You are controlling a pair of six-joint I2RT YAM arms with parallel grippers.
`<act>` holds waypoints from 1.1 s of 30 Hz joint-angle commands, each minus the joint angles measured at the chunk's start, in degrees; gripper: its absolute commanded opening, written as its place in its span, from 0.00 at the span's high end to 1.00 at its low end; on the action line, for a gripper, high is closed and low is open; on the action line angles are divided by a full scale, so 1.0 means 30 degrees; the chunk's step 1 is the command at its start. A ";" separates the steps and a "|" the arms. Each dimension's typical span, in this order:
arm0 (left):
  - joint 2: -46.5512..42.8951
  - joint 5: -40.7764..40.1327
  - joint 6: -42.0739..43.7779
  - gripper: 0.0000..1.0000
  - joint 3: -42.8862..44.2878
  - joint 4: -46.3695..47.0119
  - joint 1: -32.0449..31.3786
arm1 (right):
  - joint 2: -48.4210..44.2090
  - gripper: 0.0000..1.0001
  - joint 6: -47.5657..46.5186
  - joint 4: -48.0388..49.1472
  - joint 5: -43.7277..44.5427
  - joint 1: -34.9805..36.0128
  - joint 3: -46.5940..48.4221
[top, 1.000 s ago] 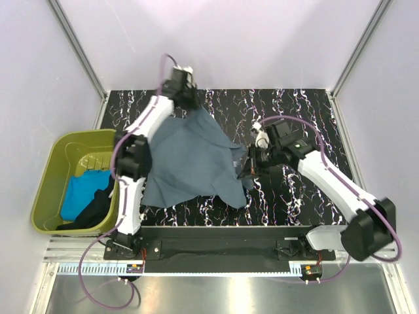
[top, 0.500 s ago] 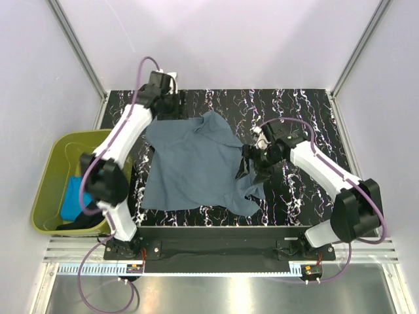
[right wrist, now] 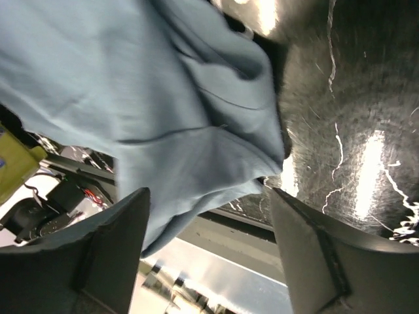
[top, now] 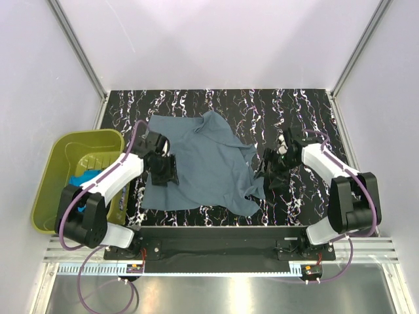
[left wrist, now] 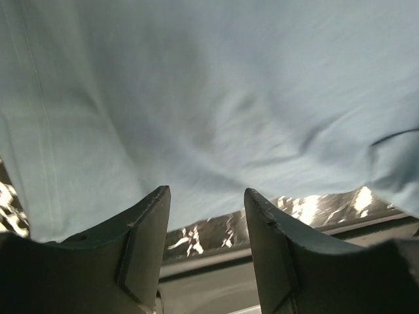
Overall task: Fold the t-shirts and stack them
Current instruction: Flatten the tshirt out
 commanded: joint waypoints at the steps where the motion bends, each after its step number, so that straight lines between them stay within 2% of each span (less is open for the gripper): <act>1: -0.0910 0.0709 -0.0776 0.47 -0.0785 0.1107 0.0312 | 0.0383 0.21 0.0683 0.1620 -0.0680 0.0065 -0.0993; 7: -0.2170 0.0299 -0.0251 0.46 -0.2164 0.1019 0.0576 | 0.0411 0.28 0.0304 0.2410 0.1225 0.0065 -0.1550; 10: -0.1937 0.0415 -0.0102 0.46 -0.2281 0.0902 0.0810 | 0.1114 0.40 0.0886 0.3347 0.1020 0.0065 -0.1813; 17: -0.1175 0.0387 0.0192 0.46 -0.2340 0.0960 0.0898 | 0.2725 0.41 0.1856 0.5105 0.1458 0.0065 -0.1814; 21: -0.0764 0.0386 0.0366 0.46 -0.2311 0.1106 0.1220 | 0.3254 0.55 0.2090 0.5605 0.2364 0.0065 -0.1552; 22: -0.0648 0.0329 0.0512 0.46 -0.2282 0.1107 0.1395 | 0.3283 0.63 0.2120 0.5693 0.2686 0.0065 -0.1435; 25: -0.0443 0.0357 0.0805 0.46 -0.2281 0.1107 0.1776 | 0.3430 0.73 0.2207 0.5518 0.3946 0.0065 -0.0878; 29: -0.0295 0.0416 0.0866 0.46 -0.2165 0.1136 0.2158 | 0.3401 1.00 0.2267 0.4175 0.7480 -0.0256 0.0117; 33: -0.0092 0.0328 0.0835 0.46 -0.2077 0.1341 0.2392 | 0.2817 1.00 0.0459 0.1977 1.1470 -0.1018 0.2192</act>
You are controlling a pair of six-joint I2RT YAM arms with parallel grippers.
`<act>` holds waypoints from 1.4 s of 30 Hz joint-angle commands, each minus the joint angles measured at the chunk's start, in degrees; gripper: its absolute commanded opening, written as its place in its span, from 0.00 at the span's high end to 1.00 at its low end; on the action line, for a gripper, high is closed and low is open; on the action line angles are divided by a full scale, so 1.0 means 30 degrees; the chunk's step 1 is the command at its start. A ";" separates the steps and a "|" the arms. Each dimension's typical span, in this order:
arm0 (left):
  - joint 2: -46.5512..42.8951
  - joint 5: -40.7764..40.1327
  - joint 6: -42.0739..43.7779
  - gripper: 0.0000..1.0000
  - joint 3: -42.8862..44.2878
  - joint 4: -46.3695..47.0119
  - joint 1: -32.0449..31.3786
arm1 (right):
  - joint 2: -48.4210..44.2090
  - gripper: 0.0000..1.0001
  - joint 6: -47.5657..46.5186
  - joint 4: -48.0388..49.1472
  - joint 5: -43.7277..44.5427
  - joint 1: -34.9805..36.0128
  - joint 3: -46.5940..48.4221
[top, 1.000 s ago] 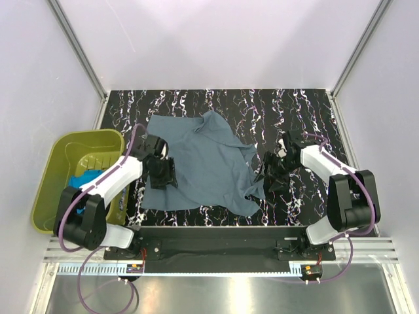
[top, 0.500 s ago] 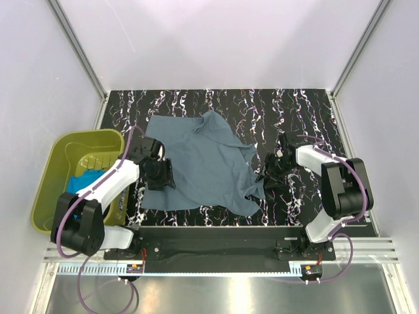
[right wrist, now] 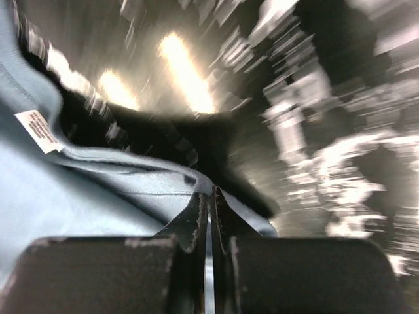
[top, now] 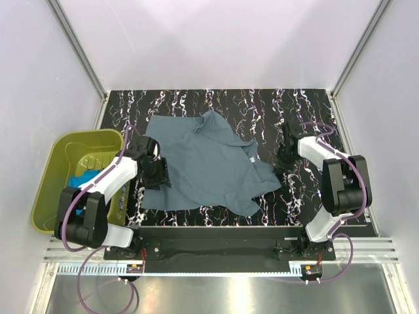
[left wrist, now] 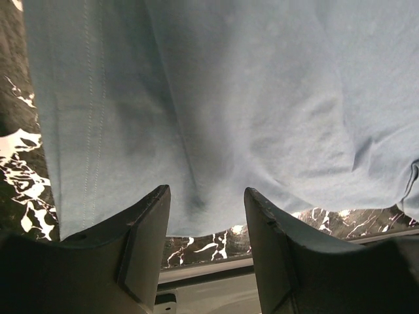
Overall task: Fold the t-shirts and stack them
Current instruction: Flatten the tshirt out
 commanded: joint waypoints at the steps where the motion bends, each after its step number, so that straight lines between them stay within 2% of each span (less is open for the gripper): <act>1: 0.0252 0.0161 0.0348 0.46 0.0320 0.0634 0.0236 | -0.0769 1.00 -0.1952 -0.2206 0.5616 -0.0575 0.2205; 2: 0.0340 0.0132 0.0377 0.47 0.0379 0.0635 0.0236 | -0.1177 0.98 -0.2479 -0.2357 0.7221 -0.0575 0.2469; 5: 0.0283 0.0102 0.0289 0.47 0.0643 0.0635 0.0265 | -0.1561 0.86 -0.4296 -0.2593 0.9078 -0.0575 0.3728; 6: 0.0108 0.0160 0.0260 0.47 0.0760 0.0606 0.0237 | -0.1562 0.73 -0.4793 -0.2738 0.9025 -0.0575 0.4660; 7: -0.0039 0.0190 0.0289 0.47 0.0993 0.0518 0.0236 | -0.1475 0.69 -0.4856 -0.3407 0.8386 -0.0575 0.5249; 8: -0.0301 0.0161 0.0144 0.47 0.1140 0.0460 0.0265 | -0.1300 0.59 -0.4886 -0.3790 0.7742 -0.0546 0.6299; 10: -0.0654 0.0102 -0.0119 0.47 0.1404 0.0284 0.0237 | -0.1415 0.50 -0.4478 -0.4726 0.6074 -0.0371 0.7068; 11: -0.0859 0.0015 -0.0324 0.47 0.1463 0.0109 0.0236 | -0.1618 0.46 -0.4331 -0.4935 0.4064 -0.0109 0.7362; 15: -0.2611 -0.0306 -0.1961 0.47 0.1026 -0.0214 0.0383 | -0.3023 0.32 -0.3131 -0.5552 0.1995 0.2845 0.6459; 16: -0.3053 -0.0424 -0.2228 0.47 0.0676 -0.0273 0.0441 | -0.3317 0.28 -0.2896 -0.5262 0.1732 0.4448 0.6137; 17: -0.3493 -0.0541 -0.2491 0.47 0.0441 -0.0477 0.0500 | -0.3609 0.24 -0.2285 -0.4998 0.0018 0.5044 0.5351; 19: -0.4986 -0.1039 -0.3195 0.46 -0.0172 -0.0682 0.0558 | -0.3583 0.24 -0.1462 -0.4065 -0.1342 0.6651 0.4644; 24: -0.7914 -0.1129 -0.4191 0.46 -0.1435 -0.1473 0.0617 | -0.2092 0.55 -0.0521 -0.2244 -0.1962 0.9120 0.3177; 26: -0.8533 -0.1099 -0.4514 0.46 -0.1991 -0.1913 0.0646 | -0.1158 0.56 -0.0521 -0.2066 -0.1904 0.9938 0.3291; 33: -0.9327 -0.1714 -0.6068 0.46 -0.2872 -0.2880 0.0734 | 0.0751 0.53 0.0005 -0.2212 -0.1085 1.1493 0.3468; 40: -0.9269 -0.1861 -0.5600 0.46 -0.2608 -0.2998 0.0822 | 0.1543 0.56 0.0300 -0.2652 0.0029 1.2286 0.3439; 42: -0.9065 -0.1774 -0.5483 0.46 -0.2609 -0.2998 0.0822 | 0.1836 0.60 0.0212 -0.2652 0.0497 1.2374 0.3380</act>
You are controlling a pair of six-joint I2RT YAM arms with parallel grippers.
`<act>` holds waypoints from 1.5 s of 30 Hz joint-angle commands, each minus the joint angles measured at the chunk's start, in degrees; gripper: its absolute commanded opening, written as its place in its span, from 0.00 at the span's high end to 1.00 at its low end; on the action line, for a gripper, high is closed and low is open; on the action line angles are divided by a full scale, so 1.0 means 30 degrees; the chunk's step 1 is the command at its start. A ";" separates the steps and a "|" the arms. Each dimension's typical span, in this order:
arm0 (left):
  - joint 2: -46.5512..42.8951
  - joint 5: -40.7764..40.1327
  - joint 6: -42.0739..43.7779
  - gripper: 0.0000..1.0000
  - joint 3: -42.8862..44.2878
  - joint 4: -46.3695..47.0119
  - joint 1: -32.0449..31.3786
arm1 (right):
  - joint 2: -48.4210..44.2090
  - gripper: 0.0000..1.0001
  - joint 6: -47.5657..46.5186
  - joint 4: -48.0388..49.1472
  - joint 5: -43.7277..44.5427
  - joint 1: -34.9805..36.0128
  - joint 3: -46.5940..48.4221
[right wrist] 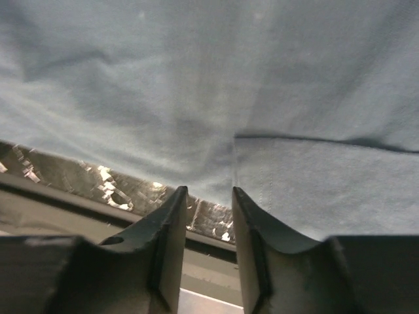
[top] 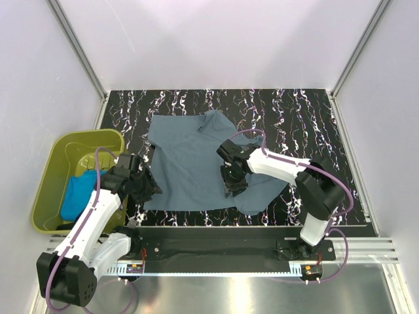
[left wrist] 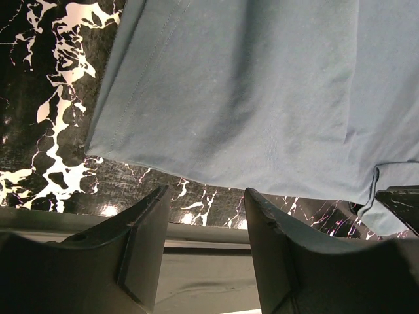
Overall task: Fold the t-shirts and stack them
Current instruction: Flatten the tshirt out
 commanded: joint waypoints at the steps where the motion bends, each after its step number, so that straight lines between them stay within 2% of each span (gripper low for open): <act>1: 0.0072 -0.0236 0.0215 0.46 0.0342 0.0113 0.0137 | 0.0408 0.63 0.0124 -0.0094 0.1401 0.0295 0.0225; 14: 0.1302 -0.0060 0.1123 0.46 0.0899 0.0230 0.0255 | 0.2605 0.64 -0.0696 -0.0153 0.2400 0.0295 0.1895; 17: 0.1449 -0.0089 0.1415 0.46 0.0987 0.0259 0.0284 | 0.2812 0.73 -0.0639 -0.0329 0.2893 0.0295 0.2188; 22: 0.1742 0.0028 0.1651 0.46 0.1133 0.0347 0.0401 | 0.2665 0.81 -0.0667 -0.0592 0.3688 0.0295 0.2306; 25: 0.1860 0.0174 0.1709 0.46 0.1192 0.0406 0.0402 | 0.2432 0.89 -0.0697 -0.0739 0.3806 0.0295 0.2336; 26: 0.1860 0.0175 0.1739 0.46 0.1192 0.0435 0.0430 | 0.2315 0.95 -0.0668 -0.0797 0.3835 0.0295 0.2277; 27: 0.1860 0.0233 0.1768 0.47 0.1192 0.0435 0.0402 | 0.2198 0.97 -0.0638 -0.0972 0.3952 0.0295 0.2277; 29: 0.1831 0.0291 0.1797 0.46 0.1192 0.0464 0.0402 | 0.1554 1.00 -0.0609 -0.1265 0.4011 0.0295 0.2189; 36: 0.1801 0.0672 0.1827 0.47 0.1250 0.0552 0.0402 | -0.2046 1.00 -0.0171 -0.3311 0.4158 0.0295 0.1136; 42: 0.1801 0.0877 0.1768 0.47 0.1426 0.0815 0.0430 | -0.7580 1.00 0.2345 -0.5600 0.3633 0.0295 -0.2199; 43: 0.1830 0.0878 0.1826 0.47 0.1456 0.0874 0.0431 | -0.9764 1.00 0.3684 -0.5747 0.3485 0.0237 -0.3743; 45: 0.1830 0.0703 0.1827 0.47 0.1485 0.1049 0.0431 | -1.2176 1.00 0.5563 -0.6215 0.3309 0.0237 -0.5449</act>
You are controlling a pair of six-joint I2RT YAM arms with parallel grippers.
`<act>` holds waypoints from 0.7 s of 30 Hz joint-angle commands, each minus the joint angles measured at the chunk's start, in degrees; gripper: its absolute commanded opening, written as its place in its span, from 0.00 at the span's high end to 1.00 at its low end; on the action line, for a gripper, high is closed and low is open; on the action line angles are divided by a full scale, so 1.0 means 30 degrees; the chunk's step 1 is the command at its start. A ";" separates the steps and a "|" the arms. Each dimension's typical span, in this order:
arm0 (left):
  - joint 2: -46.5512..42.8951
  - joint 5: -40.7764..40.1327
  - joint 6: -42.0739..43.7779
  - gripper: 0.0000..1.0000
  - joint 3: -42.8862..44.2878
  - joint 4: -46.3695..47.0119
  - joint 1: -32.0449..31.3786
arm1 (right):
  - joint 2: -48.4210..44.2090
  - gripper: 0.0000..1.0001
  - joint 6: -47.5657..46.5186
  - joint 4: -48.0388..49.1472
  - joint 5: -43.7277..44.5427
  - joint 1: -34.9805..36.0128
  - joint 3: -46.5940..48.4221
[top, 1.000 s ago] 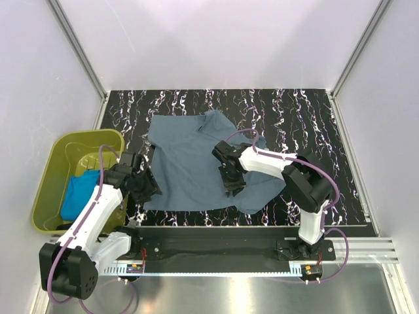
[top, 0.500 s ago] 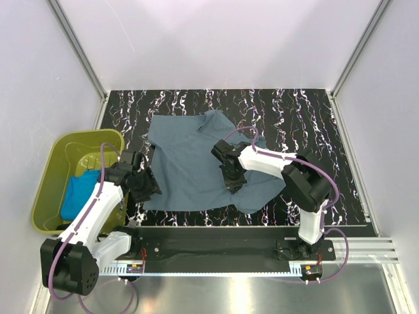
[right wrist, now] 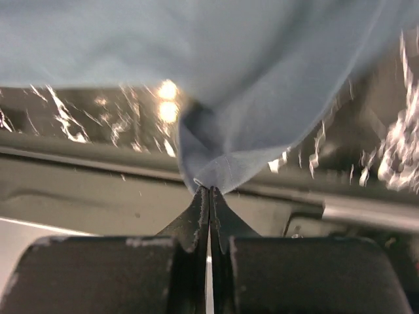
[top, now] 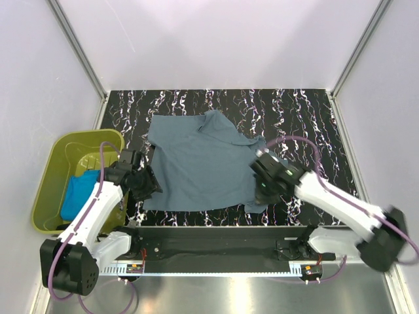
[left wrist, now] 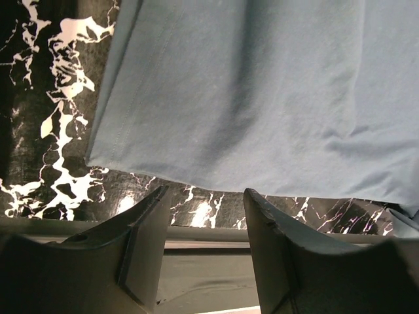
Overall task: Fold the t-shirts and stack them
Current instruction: Flatten the tshirt out
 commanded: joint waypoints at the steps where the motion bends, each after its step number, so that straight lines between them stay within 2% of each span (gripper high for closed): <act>1: 0.0038 0.0301 0.0304 0.47 0.0866 0.0861 0.0095 | -0.5103 0.99 0.4844 -0.2341 -0.0283 0.0091 -0.3433; 4: 0.0330 0.0389 0.0158 0.47 0.0837 0.1153 0.0095 | -0.9044 0.90 0.7283 -0.2810 -0.0431 0.0091 -0.5140; 7: 0.0740 0.0943 -0.0018 0.47 0.0808 0.1592 0.0095 | -1.1649 0.74 0.8110 -0.3337 0.0212 0.0061 -0.5206; 8: 0.0858 0.1323 -0.0018 0.47 0.0807 0.1710 0.0095 | -1.2095 0.66 0.8054 -0.3396 0.0359 0.0061 -0.5089; 11: 0.1122 0.2231 0.0069 0.46 0.0807 0.2470 0.0037 | -1.2394 0.55 0.7353 -0.3339 0.1119 0.0061 -0.4446; 14: 0.1881 0.2848 0.0070 0.46 0.1040 0.3583 -0.0254 | -0.9911 0.51 0.5394 -0.2902 0.2729 0.0003 -0.3158; 15: 0.2262 0.2850 0.0070 0.46 0.1274 0.3731 -0.0343 | -0.7669 0.50 0.3763 -0.2667 0.3400 -0.0316 -0.2197; 17: 0.3520 0.2762 0.0157 0.46 0.2062 0.3820 -0.0577 | -0.5139 0.50 0.1969 -0.2199 0.3845 -0.1134 -0.0993; 18: 0.3960 0.2733 0.0216 0.45 0.2415 0.3907 -0.0665 | -0.2836 0.50 0.1090 -0.1964 0.3643 -0.2590 0.0261; 21: 0.5835 0.2411 0.0509 0.45 0.3851 0.3967 -0.0696 | 0.0337 0.50 -0.1901 0.0084 0.1800 -0.5842 0.2227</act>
